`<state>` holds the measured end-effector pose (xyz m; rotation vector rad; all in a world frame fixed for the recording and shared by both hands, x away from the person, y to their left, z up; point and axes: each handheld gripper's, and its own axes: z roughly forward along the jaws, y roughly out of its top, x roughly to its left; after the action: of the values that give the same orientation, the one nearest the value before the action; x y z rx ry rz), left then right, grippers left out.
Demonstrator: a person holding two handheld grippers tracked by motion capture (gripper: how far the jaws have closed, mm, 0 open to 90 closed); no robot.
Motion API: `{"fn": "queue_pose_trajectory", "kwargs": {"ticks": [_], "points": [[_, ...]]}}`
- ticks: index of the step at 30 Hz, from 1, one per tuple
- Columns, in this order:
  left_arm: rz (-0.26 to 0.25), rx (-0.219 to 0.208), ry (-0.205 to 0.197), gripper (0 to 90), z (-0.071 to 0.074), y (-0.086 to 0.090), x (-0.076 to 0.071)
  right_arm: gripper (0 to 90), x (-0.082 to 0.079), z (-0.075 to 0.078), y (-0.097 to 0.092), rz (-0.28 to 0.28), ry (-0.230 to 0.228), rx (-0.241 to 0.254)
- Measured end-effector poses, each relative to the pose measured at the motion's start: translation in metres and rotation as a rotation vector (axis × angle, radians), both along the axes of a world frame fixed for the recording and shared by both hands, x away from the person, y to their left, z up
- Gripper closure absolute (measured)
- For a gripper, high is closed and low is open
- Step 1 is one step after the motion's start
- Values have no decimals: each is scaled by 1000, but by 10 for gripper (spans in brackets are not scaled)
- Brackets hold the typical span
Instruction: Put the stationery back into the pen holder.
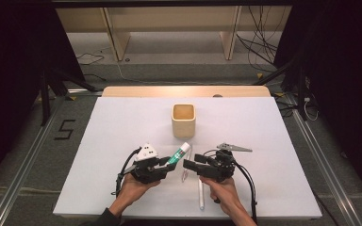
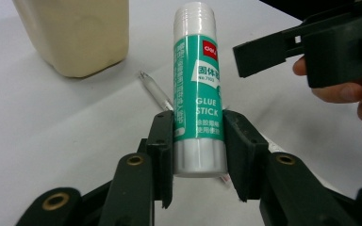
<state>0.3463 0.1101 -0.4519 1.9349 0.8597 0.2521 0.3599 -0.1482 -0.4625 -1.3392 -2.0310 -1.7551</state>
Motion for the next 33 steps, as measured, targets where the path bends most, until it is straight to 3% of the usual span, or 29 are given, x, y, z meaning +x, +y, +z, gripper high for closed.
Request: {"fn": "queue_pose_trajectory", "kwargs": {"ticks": [1,5,16,20,33], "points": [[-2,0,0,654,0,0,-1,259,2,0,2,4,31,29],[-1,-8,1,654,-1,0,-2,266,6,-2,4,-11,73,76],[8,-26,2,654,-1,0,-4,331,15,-9,11,-14,139,140],[4,-29,2,654,-1,0,-6,391,18,-13,15,-6,187,173],[-11,-53,9,654,-1,-4,-9,534,21,-14,17,-8,196,204]]}}
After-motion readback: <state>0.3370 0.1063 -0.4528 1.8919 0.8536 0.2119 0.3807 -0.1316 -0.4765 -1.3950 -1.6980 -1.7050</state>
